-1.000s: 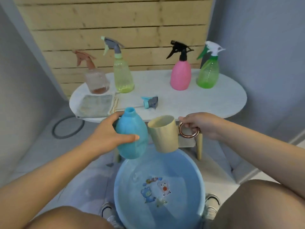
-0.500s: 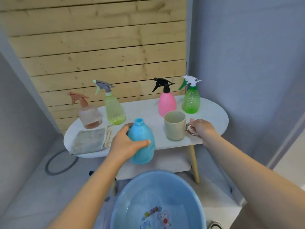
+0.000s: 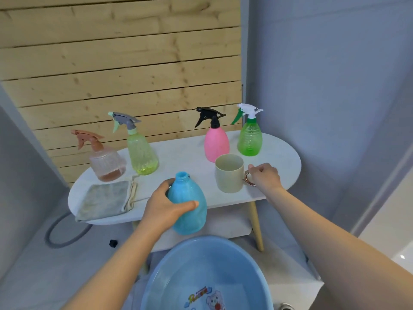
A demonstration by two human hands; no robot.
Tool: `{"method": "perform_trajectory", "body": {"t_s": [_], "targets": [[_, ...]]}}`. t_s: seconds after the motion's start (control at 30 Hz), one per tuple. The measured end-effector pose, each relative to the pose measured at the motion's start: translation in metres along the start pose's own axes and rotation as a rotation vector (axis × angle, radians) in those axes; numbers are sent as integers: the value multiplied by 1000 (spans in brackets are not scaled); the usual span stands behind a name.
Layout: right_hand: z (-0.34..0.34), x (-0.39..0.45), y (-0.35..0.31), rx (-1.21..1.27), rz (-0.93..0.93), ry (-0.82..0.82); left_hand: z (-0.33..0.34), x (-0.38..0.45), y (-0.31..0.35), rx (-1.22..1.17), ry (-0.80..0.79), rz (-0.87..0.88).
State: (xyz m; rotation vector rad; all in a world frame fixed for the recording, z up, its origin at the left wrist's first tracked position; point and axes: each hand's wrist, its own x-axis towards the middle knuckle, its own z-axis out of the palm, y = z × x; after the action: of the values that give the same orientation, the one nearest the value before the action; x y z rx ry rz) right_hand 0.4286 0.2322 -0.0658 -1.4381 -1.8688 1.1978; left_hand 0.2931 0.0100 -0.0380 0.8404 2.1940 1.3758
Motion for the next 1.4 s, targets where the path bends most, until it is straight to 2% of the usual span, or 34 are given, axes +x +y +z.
{"method": "perform_trajectory", "body": {"t_s": [0.07, 0.17, 0.23, 0.27, 0.33, 0.4, 0.47, 0.57, 0.77, 0.93, 1.07, 1.13, 1.17, 1.2, 1.3, 1.33, 1.4], "targets": [[-2, -7, -6, -133, -129, 94, -1, -2, -1, -8, -6, 3], [-2, -29, -18, -294, -442, 198, -5, -6, 0, -23, -7, 23], [-1, -46, -27, -243, -605, 154, -9, -9, 2, -38, -6, 31], [-1, -55, -32, -188, -632, 35, -11, -10, 3, -50, -9, 32], [1, -74, -38, -112, -577, -368, -16, -13, 3, -70, -12, 29], [6, -89, -37, -197, -490, -680, -22, -15, 4, -88, -7, 31], [15, -99, -35, -242, -432, -821, -27, -17, 7, -103, -4, 49], [34, -111, -36, -99, -412, -905, -34, -25, 6, -116, 7, 78], [66, -120, -38, 96, -409, -798, -43, -33, -4, -169, 24, 110], [86, -121, -48, 137, -474, -786, -56, -33, -12, -180, -73, 122], [98, -114, -54, 54, -479, -909, -63, -33, -20, -207, 24, 108], [99, -102, -61, -62, -511, -997, -67, -32, -24, -207, 81, 89], [98, -97, -65, -149, -555, -981, -68, -31, -27, -197, 99, 84], [103, -89, -68, -229, -585, -893, -71, -28, -31, -191, 118, 74], [117, -67, -61, -368, -614, -455, -76, -27, -34, -169, 139, 62], [124, -60, -58, -466, -632, -366, -77, -26, -36, -159, 137, 62], [137, -48, -54, -695, -672, -298, -80, -26, -40, -156, 128, 60]]}}
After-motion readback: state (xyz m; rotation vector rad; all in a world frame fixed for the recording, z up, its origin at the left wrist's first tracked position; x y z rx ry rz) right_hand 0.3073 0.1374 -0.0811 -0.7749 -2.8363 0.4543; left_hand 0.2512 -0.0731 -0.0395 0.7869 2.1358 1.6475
